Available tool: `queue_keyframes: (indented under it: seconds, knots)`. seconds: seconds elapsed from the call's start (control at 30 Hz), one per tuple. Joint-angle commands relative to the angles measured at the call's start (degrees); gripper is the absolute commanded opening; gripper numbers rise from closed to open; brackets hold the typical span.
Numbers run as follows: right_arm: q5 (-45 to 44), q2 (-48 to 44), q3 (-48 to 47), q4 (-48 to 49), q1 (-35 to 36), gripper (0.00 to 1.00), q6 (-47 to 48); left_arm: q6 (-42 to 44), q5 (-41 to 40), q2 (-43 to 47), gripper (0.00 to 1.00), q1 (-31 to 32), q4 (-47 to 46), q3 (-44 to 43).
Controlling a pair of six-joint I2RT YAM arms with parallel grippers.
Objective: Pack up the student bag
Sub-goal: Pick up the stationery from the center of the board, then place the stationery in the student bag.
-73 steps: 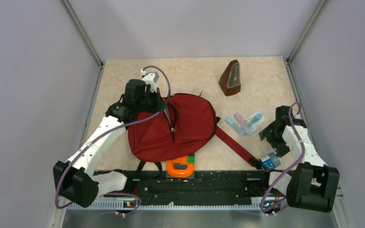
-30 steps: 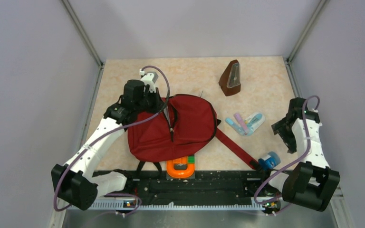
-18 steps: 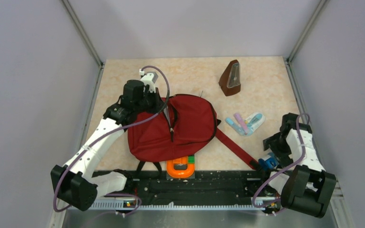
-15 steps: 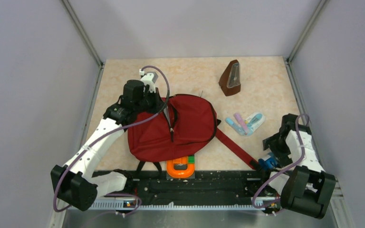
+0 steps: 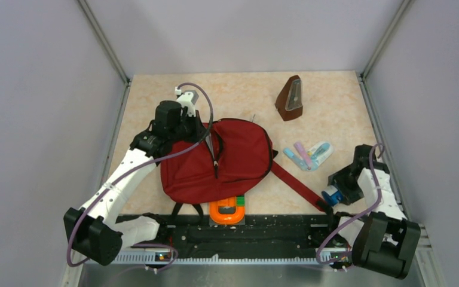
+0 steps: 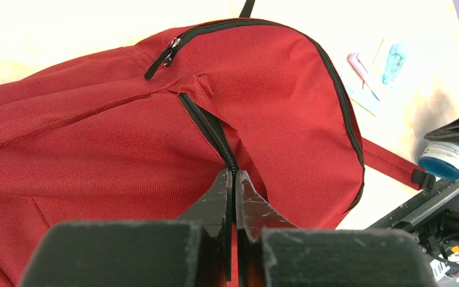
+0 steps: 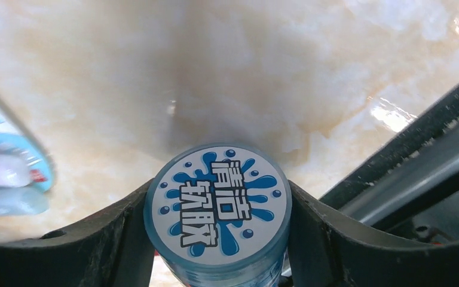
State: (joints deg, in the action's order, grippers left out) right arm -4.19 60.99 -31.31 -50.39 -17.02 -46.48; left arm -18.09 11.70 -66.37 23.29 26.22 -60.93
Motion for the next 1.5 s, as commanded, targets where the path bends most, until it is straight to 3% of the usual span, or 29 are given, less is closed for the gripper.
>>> queue_keyframes:
  seconds: [0.0,0.13,0.33,0.8,1.1,1.47]
  knots:
    - [5.76,-4.99,-5.14,5.88,-0.03,0.43,4.55,0.13,0.81,3.12,0.0,0.53,-5.66,-0.94]
    - [13.85,-8.58,-6.21,13.62,-0.02,0.29,7.24,0.33,0.43,3.75,0.0,0.56,-5.58,-0.87]
    - [21.97,-9.34,-6.8,30.16,4.94,0.25,4.19,0.92,-0.87,3.93,0.0,0.53,-5.74,-0.76]
    - [27.68,16.33,-23.54,69.7,48.32,0.18,1.6,2.53,-3.43,4.16,0.0,0.44,-6.54,-0.21]
    - [29.0,34.7,-32.95,80.06,57.53,0.16,2.7,2.45,-4.02,4.19,0.0,0.52,-6.67,0.09]
    - [27.36,43.53,-35.17,84.27,64.6,0.14,3.9,1.98,-3.87,4.93,0.0,0.52,-7.5,0.67]
